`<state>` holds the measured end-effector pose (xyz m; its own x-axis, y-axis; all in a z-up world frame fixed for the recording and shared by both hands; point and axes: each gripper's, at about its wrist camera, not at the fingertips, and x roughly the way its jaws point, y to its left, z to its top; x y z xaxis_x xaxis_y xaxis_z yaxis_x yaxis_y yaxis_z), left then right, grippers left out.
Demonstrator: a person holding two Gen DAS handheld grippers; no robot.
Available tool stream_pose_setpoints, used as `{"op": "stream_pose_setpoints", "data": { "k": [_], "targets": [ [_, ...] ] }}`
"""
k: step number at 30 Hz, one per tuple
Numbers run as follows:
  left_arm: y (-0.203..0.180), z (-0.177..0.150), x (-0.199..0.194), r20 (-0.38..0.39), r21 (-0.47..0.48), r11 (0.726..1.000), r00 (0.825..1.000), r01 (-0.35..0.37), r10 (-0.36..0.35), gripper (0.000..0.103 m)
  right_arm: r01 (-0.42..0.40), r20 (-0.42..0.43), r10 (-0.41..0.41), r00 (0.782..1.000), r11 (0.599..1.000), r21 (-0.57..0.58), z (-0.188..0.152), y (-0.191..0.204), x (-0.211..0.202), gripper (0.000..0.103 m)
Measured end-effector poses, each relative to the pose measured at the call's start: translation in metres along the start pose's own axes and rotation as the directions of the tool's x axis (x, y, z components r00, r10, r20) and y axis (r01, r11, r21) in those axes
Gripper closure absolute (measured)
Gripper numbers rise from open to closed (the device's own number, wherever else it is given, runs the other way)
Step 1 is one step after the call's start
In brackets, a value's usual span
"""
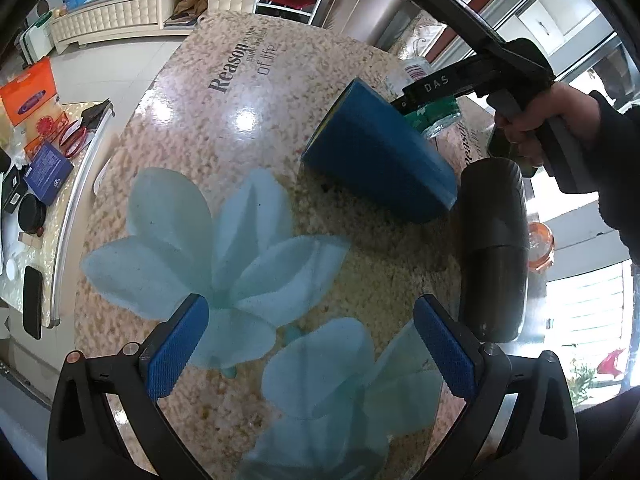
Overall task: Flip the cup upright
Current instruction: 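Lift the clear cup with the right tool and turn it base-down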
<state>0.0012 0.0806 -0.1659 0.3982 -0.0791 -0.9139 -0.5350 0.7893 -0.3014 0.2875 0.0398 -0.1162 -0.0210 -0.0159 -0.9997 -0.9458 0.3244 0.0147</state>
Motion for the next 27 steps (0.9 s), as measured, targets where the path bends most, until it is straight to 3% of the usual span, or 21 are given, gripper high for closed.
{"op": "stream_pose_setpoints", "data": {
  "k": [4,9,16,22,27],
  "targets": [
    [0.003,-0.002,-0.008,0.003,-0.004,1.0,1.0,-0.006,0.006,0.0,-0.012,0.037,0.011,0.999,1.0,0.027,-0.002,-0.001,-0.027,0.042],
    [0.005,-0.002,-0.025,0.024,0.012,1.0,1.0,-0.002,0.001,0.0,-0.028,0.115,0.021,0.993,0.998,0.064,-0.019,0.001,-0.097,0.042],
    [-0.004,-0.01,-0.046,0.046,0.09,0.996,0.999,-0.018,0.014,0.0,-0.045,0.236,0.017,0.972,0.992,0.115,-0.092,0.021,-0.197,0.042],
    [-0.013,-0.033,-0.051,0.028,0.141,0.99,1.0,-0.001,-0.003,0.0,-0.093,0.277,0.031,0.96,0.972,0.214,-0.181,0.05,-0.223,0.041],
    [-0.021,-0.055,-0.052,0.003,0.197,0.98,1.0,-0.009,0.008,0.0,-0.151,0.244,0.069,0.967,0.93,0.335,-0.236,0.063,-0.188,0.041]
  ]
}}
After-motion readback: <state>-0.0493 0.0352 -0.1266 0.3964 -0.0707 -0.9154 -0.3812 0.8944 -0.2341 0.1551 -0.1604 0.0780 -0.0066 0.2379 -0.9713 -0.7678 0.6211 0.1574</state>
